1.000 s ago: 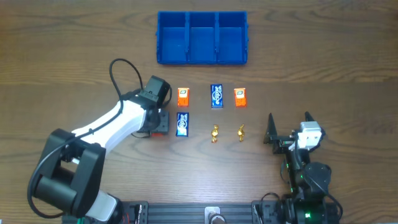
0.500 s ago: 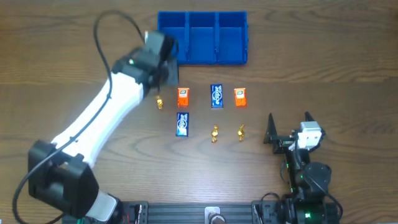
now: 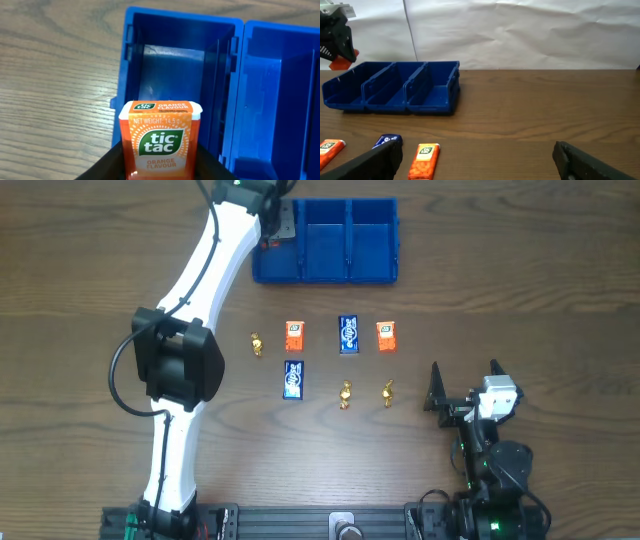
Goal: Sort Candies Into Trays
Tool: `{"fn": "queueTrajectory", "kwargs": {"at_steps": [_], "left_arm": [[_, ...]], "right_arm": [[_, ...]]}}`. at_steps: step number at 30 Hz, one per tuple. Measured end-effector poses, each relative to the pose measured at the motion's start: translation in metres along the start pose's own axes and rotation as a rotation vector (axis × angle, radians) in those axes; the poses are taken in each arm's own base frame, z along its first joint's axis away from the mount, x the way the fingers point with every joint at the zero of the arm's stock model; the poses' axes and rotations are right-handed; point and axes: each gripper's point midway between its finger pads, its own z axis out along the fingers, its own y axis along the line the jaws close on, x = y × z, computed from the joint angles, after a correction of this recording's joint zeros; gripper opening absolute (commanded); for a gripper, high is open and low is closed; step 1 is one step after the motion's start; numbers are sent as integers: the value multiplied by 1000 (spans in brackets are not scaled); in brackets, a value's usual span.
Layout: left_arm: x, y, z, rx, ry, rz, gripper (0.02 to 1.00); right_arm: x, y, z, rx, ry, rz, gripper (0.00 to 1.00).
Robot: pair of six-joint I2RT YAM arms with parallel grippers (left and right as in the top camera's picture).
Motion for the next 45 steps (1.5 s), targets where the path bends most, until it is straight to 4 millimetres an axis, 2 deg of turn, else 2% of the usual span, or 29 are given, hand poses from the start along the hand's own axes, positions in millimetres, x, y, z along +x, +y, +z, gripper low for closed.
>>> {"fn": "queueTrajectory", "kwargs": {"at_steps": [2,7,9,10,11,12,13,14,15,16,17,18,20,21,26,29,34,37,41,45], "left_arm": [[-5,1,-2,5,-11,15,923],[-8,-6,-6,28,-28,32,954],[-4,-15,-19,44,-36,43,950],[9,-21,-32,57,-35,45,947],[29,-31,-59,82,-38,60,945],[42,-44,-80,121,-68,71,945],[54,-54,-94,152,-79,79,945],[79,-61,-105,187,-83,86,945],[104,-63,-103,197,-54,96,945],[126,-63,-91,191,-17,103,939],[154,-58,-65,165,46,104,930],[169,-53,-53,145,81,102,928],[214,-35,-15,77,190,98,923],[223,-31,-9,62,213,97,923],[232,-30,6,49,242,93,886],[237,-27,17,36,263,84,825],[230,-22,21,33,250,50,535],[229,-22,21,35,249,51,421],[229,-23,21,39,249,44,367],[226,-24,18,40,251,36,351]], "right_arm": [[0,0,0,0,0,0,998],[0,0,0,0,0,0,998],[0,0,0,0,0,0,998],[0,0,0,0,0,0,998],[0,0,0,0,-1,0,998],[0,0,0,0,-2,0,996],[0,0,0,0,-2,0,998],[0,0,0,0,-1,0,998],[0,0,0,0,-1,0,998],[0,0,0,0,-2,0,998],[0,0,0,0,-2,0,998],[0,0,0,0,-2,0,998],[0,0,0,0,-2,0,998],[0,0,0,0,-2,0,998],[0,0,0,0,-2,0,998],[0,0,0,0,-2,0,998],[0,0,0,0,-2,0,998],[0,0,0,0,-2,0,998],[0,0,0,0,-2,0,998],[0,0,0,0,-2,0,998]]}}
